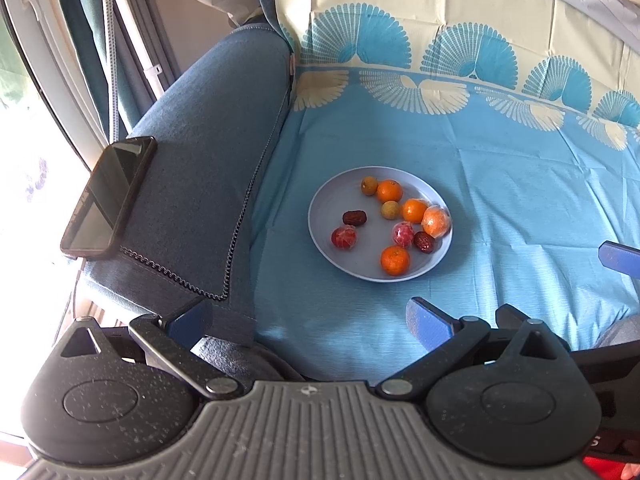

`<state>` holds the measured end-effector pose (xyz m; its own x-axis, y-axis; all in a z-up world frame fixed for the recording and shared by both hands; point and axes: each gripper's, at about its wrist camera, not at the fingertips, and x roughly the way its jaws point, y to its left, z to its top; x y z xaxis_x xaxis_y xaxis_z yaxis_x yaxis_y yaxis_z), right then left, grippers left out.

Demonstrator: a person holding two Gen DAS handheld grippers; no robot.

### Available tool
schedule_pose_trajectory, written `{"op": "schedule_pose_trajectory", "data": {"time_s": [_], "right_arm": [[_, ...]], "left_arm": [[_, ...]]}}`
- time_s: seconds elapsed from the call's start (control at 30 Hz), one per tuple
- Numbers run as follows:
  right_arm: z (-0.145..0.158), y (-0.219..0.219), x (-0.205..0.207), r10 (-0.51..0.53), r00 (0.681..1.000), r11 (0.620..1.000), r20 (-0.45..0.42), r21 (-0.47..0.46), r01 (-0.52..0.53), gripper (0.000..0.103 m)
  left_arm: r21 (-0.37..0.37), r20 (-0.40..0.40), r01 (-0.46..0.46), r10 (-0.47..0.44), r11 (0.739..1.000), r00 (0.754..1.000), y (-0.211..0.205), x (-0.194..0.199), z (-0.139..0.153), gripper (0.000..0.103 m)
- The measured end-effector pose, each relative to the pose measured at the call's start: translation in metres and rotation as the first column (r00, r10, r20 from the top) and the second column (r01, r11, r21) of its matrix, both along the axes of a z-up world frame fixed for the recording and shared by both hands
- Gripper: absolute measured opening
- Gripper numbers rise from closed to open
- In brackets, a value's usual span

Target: Organize fruits

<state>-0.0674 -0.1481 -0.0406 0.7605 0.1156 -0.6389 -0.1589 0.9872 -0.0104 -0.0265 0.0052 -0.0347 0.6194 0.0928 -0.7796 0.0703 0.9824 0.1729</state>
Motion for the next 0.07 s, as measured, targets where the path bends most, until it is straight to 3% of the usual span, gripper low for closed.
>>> {"op": "schedule_pose_trajectory", "data": {"time_s": [0.07], "right_arm": [[-0.0009,-0.0003,0.0005,0.003,1.000,1.000,-0.004,0.003,-0.003,0.102]], "left_arm": [[0.000,-0.008,-0.004,0.004,1.000,1.000,0.0008,0.0016,-0.0013,0.103]]}}
